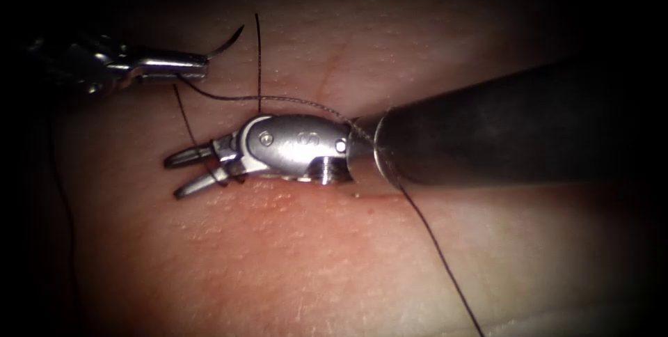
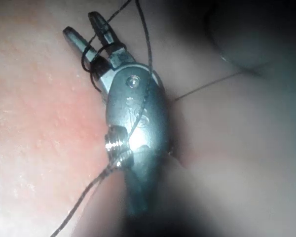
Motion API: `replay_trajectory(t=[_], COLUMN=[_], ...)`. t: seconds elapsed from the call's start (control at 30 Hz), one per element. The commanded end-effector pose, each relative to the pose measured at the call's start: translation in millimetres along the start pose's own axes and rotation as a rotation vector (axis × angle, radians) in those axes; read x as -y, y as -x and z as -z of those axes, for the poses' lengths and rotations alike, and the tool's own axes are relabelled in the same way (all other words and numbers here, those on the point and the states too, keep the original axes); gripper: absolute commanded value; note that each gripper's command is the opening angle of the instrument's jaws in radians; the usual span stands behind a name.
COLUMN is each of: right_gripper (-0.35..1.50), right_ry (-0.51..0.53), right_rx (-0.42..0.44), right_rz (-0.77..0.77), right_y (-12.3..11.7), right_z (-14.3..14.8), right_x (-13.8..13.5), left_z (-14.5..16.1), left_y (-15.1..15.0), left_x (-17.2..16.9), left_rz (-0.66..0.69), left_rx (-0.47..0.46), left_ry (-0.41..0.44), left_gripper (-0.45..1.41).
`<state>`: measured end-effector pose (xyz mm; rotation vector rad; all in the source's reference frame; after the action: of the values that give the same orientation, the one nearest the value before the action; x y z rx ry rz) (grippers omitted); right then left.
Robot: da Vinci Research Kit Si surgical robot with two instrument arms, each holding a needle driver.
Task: Wound Closure
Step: Wrap the thread around the right gripper twice counter-clockwise.
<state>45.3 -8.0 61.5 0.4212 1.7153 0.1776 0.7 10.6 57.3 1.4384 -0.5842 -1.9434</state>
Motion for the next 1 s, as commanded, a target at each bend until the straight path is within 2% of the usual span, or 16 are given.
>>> replay_trajectory(t=[0.03,0.1,0.3,0.37,0.6,0.93,0.97,1.0], right_gripper=[0.10,0.26,0.44,0.61,0.73,0.61,0.41,0.39], right_ry=[-0.004,-0.001,0.009,0.011,0.021,0.086,0.124,0.125], right_rx=[-0.021,-0.045,-0.115,-0.131,-0.225,-0.314,-0.325,-0.325], right_rz=[-0.007,-0.024,-0.063,-0.076,-0.125,-0.150,-0.158,-0.158], right_y=[0.6,0.5,0.4,0.4,0.0,-1.9,-2.0,-2.0], right_z=[-0.8,-0.9,-0.9,-0.9,-0.7,2.1,2.3,2.3], right_x=[0.1,0.2,0.3,0.3,0.1,-1.0,-0.9,-0.9], left_z=[-0.7,-1.0,-1.6,-1.6,-0.1,2.7,2.8,2.8], left_y=[0.9,1.6,3.0,3.1,3.1,2.3,2.3,2.3], left_x=[-0.4,-1.5,-3.5,-3.8,-4.1,-6.2,-6.3,-6.3], left_rz=[0.001,0.016,0.034,0.039,0.048,0.066,0.065,0.065], left_rx=[-0.003,-0.010,-0.033,-0.044,-0.084,-0.077,-0.076,-0.076], left_ry=[-0.003,0.000,0.001,0.001,-0.001,0.008,0.009,0.009], left_gripper=[-0.45,-0.45,-0.45,-0.45,-0.45,-0.45,-0.45,-0.45])
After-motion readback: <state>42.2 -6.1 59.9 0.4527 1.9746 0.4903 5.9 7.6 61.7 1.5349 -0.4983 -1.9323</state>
